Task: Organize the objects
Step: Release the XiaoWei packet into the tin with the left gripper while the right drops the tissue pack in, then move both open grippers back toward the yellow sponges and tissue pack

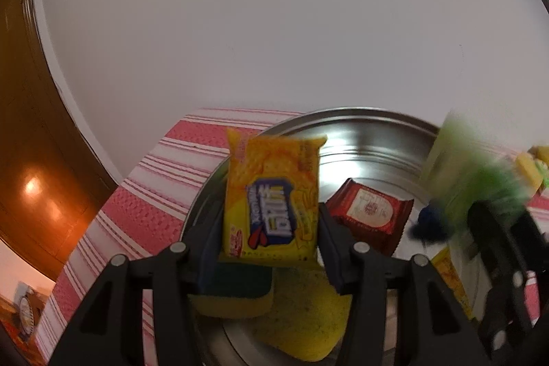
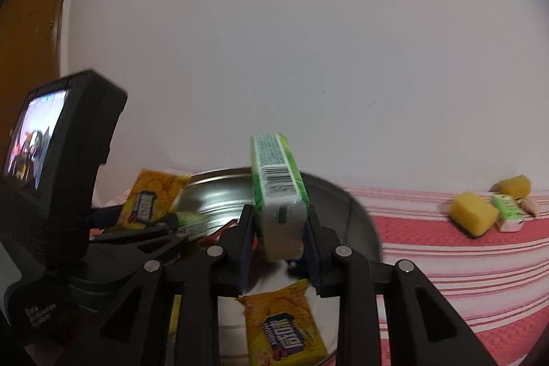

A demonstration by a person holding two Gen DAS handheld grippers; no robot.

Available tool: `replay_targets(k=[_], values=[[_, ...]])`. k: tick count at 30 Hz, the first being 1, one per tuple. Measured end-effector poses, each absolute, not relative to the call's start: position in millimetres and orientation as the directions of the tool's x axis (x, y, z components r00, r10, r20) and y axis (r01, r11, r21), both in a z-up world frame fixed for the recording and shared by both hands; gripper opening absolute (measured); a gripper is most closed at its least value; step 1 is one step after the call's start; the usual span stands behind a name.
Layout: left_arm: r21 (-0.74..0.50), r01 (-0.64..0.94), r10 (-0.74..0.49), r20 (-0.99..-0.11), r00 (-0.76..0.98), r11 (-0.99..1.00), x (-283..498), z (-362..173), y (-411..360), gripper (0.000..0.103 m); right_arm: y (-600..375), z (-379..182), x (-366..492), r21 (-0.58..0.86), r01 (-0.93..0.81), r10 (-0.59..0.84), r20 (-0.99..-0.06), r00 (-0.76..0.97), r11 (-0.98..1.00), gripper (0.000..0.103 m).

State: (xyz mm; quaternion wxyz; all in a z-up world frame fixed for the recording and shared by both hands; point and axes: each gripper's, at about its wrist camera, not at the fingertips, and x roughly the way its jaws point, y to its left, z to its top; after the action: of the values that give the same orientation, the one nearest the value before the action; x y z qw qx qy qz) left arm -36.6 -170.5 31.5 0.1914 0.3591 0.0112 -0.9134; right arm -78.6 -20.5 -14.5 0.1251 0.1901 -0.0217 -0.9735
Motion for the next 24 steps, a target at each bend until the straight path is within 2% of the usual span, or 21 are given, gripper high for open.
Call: replay_targets(k=[1,2,4,5,8,11,15,19,24], values=[[0.102,0.362,-0.335,-0.661,-0.671,-0.927,-36,33,-172,0.068,-20,-14,-77,0.097,0.232,-0.251,-0.361,-0.898,-0.968,0.039],[0.085,0.369,-0.330,-0.660,-0.675,-0.925,-35,34,-174,0.075,-17,-14,-76,0.109,0.220,-0.245,-0.353,-0.903,-0.969,0.045],[0.040,0.363,-0.299,-0.652,-0.697,-0.931,-31,40,-178,0.098,-11,-10,-73,0.140,0.197,-0.233,-0.325,-0.917,-0.970,0.058],[0.017,0.360,-0.286,-0.643,-0.710,-0.933,-30,42,-181,0.100,-7,-7,-70,0.151,0.174,-0.213,-0.303,-0.929,-0.973,0.066],[-0.051,0.375,-0.270,-0.605,-0.749,-0.925,-21,53,-191,0.101,5,1,-57,0.169,0.102,-0.139,-0.221,-0.965,-0.980,0.076],[-0.101,0.433,-0.307,-0.565,-0.766,-0.896,-13,61,-209,0.103,10,4,-50,0.134,0.010,-0.035,-0.186,-0.982,-0.991,0.077],[-0.127,0.541,-0.396,-0.548,-0.737,-0.831,-6,61,-234,0.103,14,3,-50,0.119,-0.037,0.013,-0.197,-0.980,-0.992,0.077],[-0.175,0.585,-0.405,-0.568,-0.717,-0.792,-3,58,-251,0.103,14,3,-51,0.117,-0.052,0.025,-0.218,-0.976,-0.992,0.077],[-0.177,0.614,-0.434,-0.559,-0.706,-0.770,2,57,-255,0.103,10,2,-44,0.101,-0.066,0.043,-0.219,-0.975,-0.993,0.077]])
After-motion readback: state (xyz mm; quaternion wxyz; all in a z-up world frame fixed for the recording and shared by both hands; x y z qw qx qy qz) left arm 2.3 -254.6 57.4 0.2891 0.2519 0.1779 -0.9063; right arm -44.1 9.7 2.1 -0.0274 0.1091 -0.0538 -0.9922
